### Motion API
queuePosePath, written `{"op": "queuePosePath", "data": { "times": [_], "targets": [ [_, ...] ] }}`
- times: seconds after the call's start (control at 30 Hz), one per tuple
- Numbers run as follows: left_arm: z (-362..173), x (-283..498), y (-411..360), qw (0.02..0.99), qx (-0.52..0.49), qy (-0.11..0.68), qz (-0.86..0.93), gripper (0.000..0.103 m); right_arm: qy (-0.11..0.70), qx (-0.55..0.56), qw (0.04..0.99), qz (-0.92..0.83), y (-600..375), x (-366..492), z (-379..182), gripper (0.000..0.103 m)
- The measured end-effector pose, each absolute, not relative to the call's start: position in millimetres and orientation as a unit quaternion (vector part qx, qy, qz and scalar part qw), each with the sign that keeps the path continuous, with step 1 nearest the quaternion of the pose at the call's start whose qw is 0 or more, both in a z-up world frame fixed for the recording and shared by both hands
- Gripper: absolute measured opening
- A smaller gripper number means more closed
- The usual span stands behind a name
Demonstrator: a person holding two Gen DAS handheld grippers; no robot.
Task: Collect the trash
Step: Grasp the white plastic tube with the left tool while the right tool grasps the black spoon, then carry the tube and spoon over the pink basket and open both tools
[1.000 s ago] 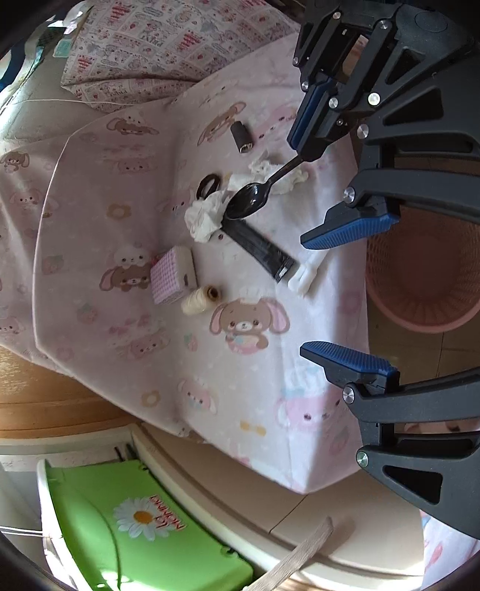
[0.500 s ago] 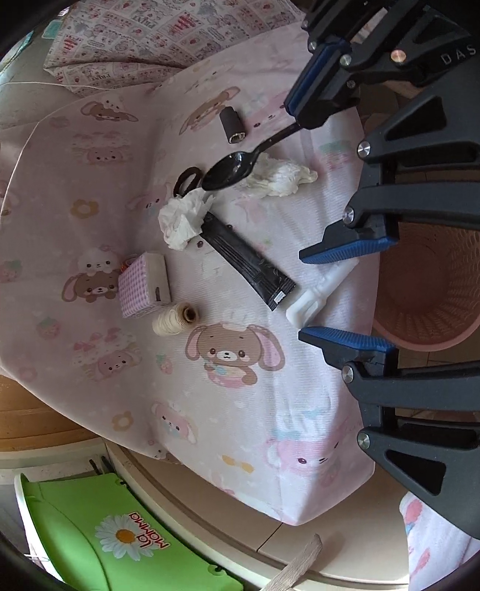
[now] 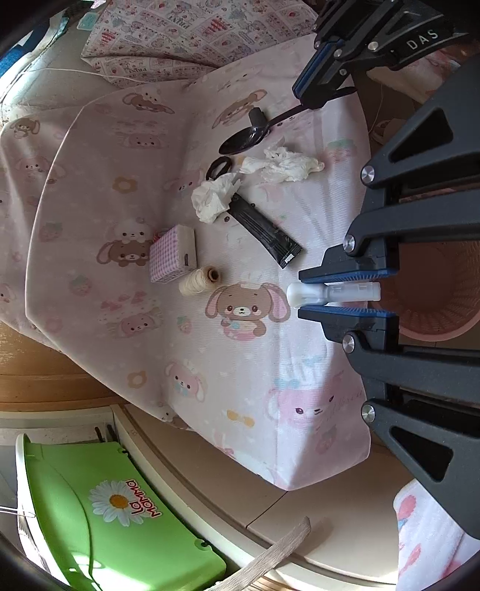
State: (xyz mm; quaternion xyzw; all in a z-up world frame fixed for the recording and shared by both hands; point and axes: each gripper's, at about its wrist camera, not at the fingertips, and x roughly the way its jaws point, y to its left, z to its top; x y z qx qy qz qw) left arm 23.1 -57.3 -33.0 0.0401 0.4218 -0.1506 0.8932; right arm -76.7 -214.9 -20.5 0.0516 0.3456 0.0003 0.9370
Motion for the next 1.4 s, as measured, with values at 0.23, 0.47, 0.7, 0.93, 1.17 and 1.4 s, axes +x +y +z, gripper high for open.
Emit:
{"op": "queuePosePath", "data": {
  "times": [0.23, 0.47, 0.7, 0.93, 1.17, 1.4],
  "targets": [
    [-26.3, 5.7, -46.9, 0.891, 0.044, 0.420, -0.166, 0.012, 0.346, 0.046, 0.936, 0.033, -201.1, -93.1, -12.2, 0.008],
    [-30.7, -5.6, -44.0, 0.876, 0.050, 0.442, -0.187, 0.012, 0.368, 0.041, 0.924, 0.097, -177.9, -109.9, -0.7, 0.008],
    [-63.7, -1.6, -44.4, 0.837, 0.075, 0.520, -0.153, 0.012, 0.438, 0.029, 0.888, 0.135, -161.7, -107.3, -27.2, 0.008],
    [-94.5, 3.6, -41.0, 0.800, 0.065, 0.579, -0.141, 0.012, 0.500, 0.008, 0.856, 0.133, -147.2, -102.4, -63.3, 0.008],
    [-127.5, 6.3, -49.8, 0.768, 0.065, 0.622, -0.135, 0.012, 0.584, 0.023, 0.806, 0.098, -156.5, -90.7, -127.5, 0.008],
    [-176.5, 16.6, -52.6, 0.718, 0.029, 0.682, -0.134, 0.012, 0.649, 0.055, 0.755, 0.069, -164.5, -73.6, -187.2, 0.008]
  ]
}}
